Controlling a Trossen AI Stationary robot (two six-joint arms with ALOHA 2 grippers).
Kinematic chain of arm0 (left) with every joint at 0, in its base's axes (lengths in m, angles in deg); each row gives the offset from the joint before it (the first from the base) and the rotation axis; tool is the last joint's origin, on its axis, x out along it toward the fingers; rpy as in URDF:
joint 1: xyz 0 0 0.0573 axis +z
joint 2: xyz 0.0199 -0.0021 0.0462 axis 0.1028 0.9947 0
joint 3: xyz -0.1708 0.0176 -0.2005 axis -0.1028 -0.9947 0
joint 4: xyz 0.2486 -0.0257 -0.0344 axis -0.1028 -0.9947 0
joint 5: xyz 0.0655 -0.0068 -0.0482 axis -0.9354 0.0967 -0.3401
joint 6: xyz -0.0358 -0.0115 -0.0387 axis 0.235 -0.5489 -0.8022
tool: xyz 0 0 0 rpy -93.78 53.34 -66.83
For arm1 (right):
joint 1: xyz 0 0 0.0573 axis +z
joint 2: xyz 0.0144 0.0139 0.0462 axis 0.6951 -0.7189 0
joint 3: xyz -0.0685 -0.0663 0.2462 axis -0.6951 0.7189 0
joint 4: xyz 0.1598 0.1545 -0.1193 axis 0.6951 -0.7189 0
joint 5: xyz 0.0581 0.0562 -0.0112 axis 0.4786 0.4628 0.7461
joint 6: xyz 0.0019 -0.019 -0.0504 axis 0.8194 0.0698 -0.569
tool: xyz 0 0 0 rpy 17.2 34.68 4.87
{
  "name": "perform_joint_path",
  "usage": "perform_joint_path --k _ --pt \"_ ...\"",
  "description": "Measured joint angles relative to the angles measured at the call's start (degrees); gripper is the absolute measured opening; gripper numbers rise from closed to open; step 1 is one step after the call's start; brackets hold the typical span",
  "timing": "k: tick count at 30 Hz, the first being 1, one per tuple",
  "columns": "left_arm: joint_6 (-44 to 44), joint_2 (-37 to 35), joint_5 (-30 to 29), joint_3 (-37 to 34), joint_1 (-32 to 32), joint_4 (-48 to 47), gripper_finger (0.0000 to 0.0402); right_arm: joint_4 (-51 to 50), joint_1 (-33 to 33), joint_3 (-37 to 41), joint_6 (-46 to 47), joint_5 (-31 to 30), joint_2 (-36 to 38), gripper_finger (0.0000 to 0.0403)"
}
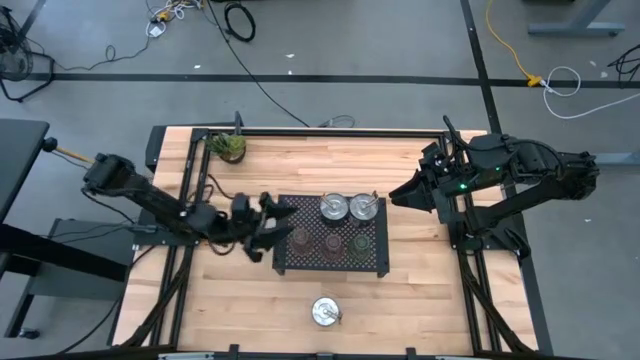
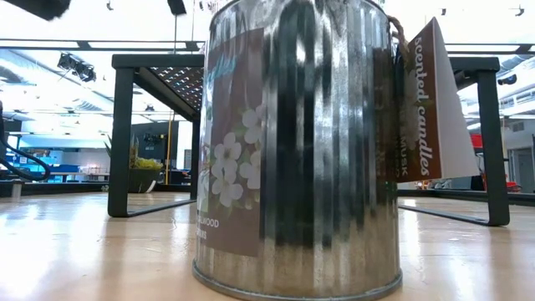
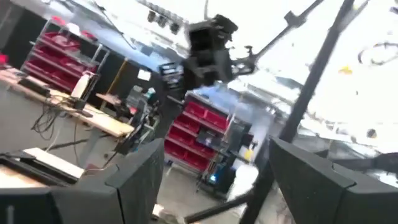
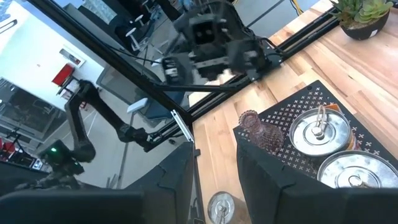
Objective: Pick & Place candle stick holders
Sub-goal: Put the silver scented candle on the shelf aligned with the silver scented candles
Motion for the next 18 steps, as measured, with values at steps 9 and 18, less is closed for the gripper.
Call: perform_joint_path --k 9,18 --pt "-7.2 -8.1 -13.6 22.0 -15.2 -63.4 0.0282 0.4 0.0 0.0 0.2 0.0 0.0 0.0123" --pt "-18.9 0.7 -8.1 47.5 -20.1 -92.4 0.0282 0.7 0.0 0.0 0.3 -0.4 0.0 0.0123"
